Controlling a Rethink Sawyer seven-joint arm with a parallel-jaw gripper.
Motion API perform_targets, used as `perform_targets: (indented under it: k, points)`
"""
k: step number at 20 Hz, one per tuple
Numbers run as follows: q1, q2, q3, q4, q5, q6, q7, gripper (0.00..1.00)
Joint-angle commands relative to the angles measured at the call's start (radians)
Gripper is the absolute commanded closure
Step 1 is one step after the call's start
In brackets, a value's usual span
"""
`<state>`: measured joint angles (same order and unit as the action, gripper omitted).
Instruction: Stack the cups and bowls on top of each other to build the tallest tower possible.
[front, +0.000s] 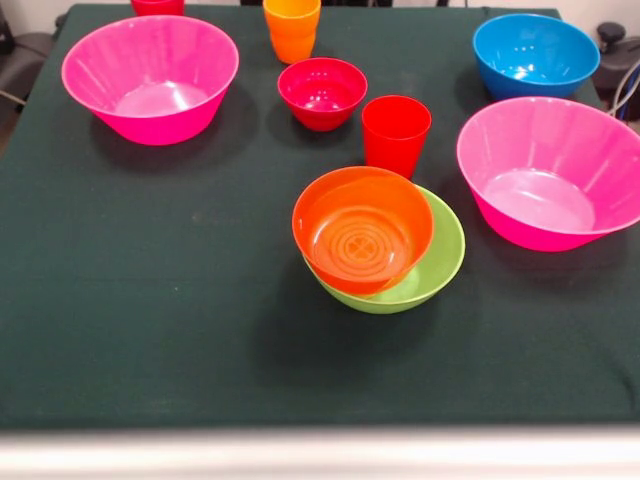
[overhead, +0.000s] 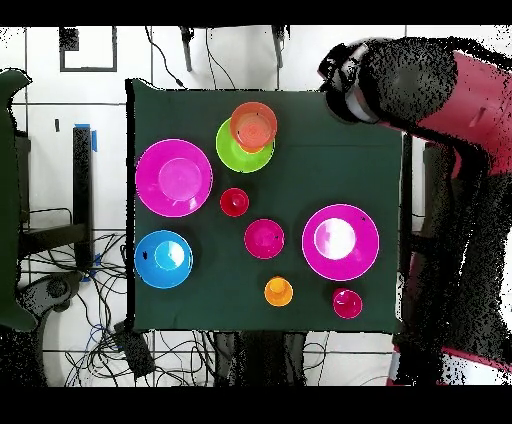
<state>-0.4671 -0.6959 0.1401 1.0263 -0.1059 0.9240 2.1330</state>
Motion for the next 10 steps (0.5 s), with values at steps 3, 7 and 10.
perform_targets:
  k: [3,7,10]
  points:
    - [0.012,0.032,0.008,0.056,-0.050,0.018,-0.043,0.00]
    - [0.015,0.033,0.005,0.068,-0.052,0.145,-0.095,0.00]
    - [0.018,0.028,-0.005,0.134,-0.075,0.176,-0.144,0.00]
